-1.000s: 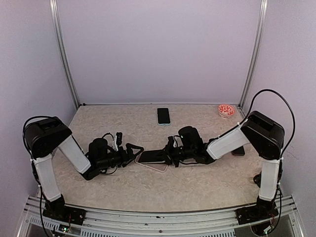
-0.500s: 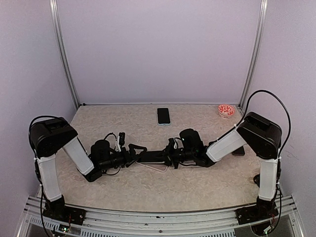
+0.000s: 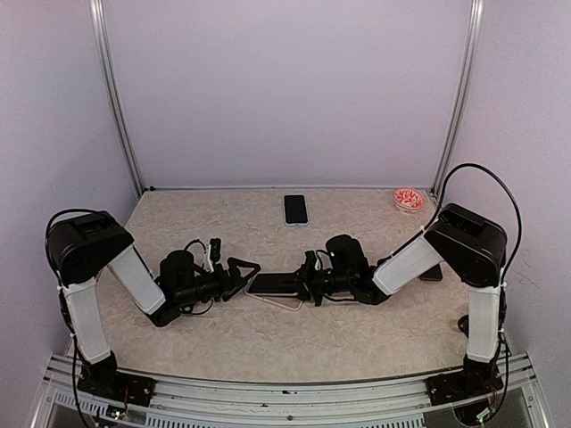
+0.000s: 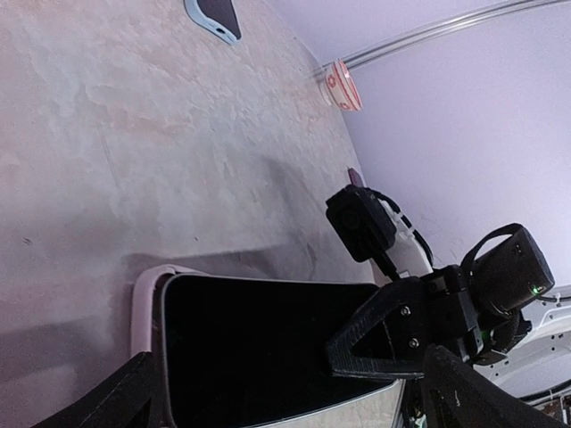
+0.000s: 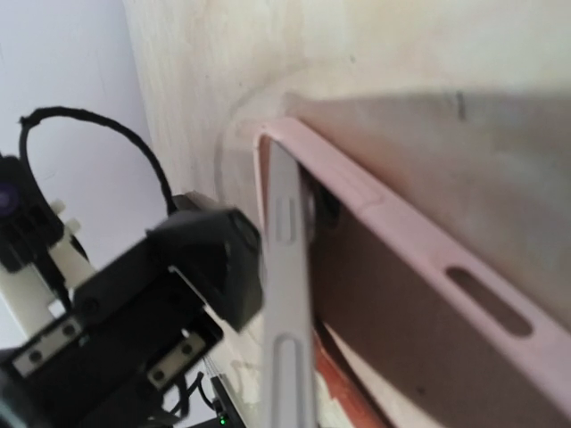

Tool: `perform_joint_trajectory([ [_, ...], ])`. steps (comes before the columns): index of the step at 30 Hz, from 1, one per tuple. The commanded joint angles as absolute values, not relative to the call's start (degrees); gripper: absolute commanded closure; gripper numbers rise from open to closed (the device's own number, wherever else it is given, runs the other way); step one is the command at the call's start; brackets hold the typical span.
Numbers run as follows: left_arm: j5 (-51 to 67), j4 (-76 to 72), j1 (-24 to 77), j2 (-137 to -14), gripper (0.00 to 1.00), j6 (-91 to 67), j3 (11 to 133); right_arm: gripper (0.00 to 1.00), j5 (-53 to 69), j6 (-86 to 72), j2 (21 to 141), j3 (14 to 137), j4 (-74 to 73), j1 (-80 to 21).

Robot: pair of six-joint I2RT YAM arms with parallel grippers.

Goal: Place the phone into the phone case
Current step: Install the phone into the phone case.

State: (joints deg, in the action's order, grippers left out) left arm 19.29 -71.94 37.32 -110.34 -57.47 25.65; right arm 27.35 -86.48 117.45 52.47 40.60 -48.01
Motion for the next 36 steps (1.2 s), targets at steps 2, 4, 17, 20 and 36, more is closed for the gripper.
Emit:
perform_joint_trajectory([
  [2, 17.3, -58.7, 36.7, -106.0, 0.01, -51.3, 29.3, 1.0, 27.0, -86.5, 118.7, 51.8, 39.0, -48.9],
  [4, 17.0, -56.9, 36.9, -106.1, 0.01, -50.7, 30.3, 1.0, 27.0, -86.3, 118.7, 52.0, 38.9, -48.9],
  [17, 18.3, -55.4, 39.2, -111.0, 0.01, -51.4, 32.8, 1.0, 26.6, -84.6, 118.2, 53.5, 36.7, -48.9],
  [20, 18.7, -55.3, 40.4, -111.9, 0.01, -51.6, 33.7, 1.0, 26.7, -84.7, 118.7, 54.2, 36.9, -48.9],
  [36, 17.7, -59.3, 41.7, -110.1, 0.01, -53.9, 28.7, 1.0, 24.1, -86.6, 121.6, 54.6, 42.3, -49.0],
])
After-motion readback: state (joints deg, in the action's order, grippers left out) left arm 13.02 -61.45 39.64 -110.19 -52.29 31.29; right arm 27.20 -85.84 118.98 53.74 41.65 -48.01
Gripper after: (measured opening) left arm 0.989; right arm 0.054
